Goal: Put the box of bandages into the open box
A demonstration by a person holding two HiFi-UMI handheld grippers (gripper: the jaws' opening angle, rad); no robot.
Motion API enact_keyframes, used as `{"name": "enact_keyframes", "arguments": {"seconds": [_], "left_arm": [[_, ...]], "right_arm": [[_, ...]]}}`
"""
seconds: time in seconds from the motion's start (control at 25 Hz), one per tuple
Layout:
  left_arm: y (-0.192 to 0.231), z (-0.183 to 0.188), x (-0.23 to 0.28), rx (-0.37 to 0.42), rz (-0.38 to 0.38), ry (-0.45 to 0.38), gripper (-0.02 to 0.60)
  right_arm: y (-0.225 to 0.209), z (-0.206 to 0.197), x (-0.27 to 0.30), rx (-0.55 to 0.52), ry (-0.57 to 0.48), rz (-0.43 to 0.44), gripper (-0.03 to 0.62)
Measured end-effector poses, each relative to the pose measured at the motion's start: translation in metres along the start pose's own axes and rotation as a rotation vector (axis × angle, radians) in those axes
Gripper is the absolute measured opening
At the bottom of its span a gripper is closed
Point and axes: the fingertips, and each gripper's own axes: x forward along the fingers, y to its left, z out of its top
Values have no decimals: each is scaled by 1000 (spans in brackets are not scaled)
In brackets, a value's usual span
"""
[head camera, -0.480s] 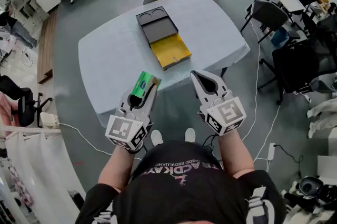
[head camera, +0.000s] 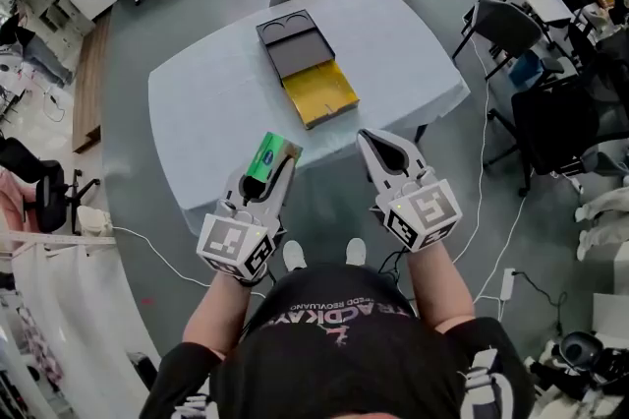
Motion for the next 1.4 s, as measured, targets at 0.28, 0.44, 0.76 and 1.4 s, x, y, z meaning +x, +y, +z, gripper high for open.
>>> {"name": "enact_keyframes", "arguments": {"seconds": [0.28,0.44,0.76,1.4], "left_arm": [[-7,-1,4,-4,12,0,103],[-17,-4,10,-7,28,4,103],[-49,-16,41,-9,74,8,101],[-90,-9,61,-1,146,9,102]], "right_arm": [[-9,-3,-3,10,1,16,9],[-16,-2,-8,2,-2,48,9],[-55,-10,-26,-4,-3,96,9],[-88,2,-42,11,-27,170,9]]}}
